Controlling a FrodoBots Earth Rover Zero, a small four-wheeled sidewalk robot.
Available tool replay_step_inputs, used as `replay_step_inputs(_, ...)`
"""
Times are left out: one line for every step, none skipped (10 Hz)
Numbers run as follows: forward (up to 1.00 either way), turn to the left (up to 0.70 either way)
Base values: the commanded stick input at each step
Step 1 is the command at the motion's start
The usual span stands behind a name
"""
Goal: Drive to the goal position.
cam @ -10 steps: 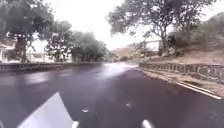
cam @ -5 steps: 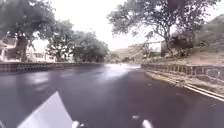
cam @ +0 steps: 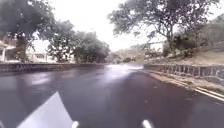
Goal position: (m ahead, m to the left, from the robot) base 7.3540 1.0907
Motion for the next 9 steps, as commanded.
replay_step_inputs(0.70,0.00)
replay_step_inputs(0.70,0.00)
replay_step_inputs(0.70,0.00)
replay_step_inputs(0.70,0.00)
replay_step_inputs(0.70,0.00)
replay_step_inputs(0.70,0.00)
replay_step_inputs(0.70,0.00)
replay_step_inputs(0.70,0.00)
replay_step_inputs(0.70,0.00)
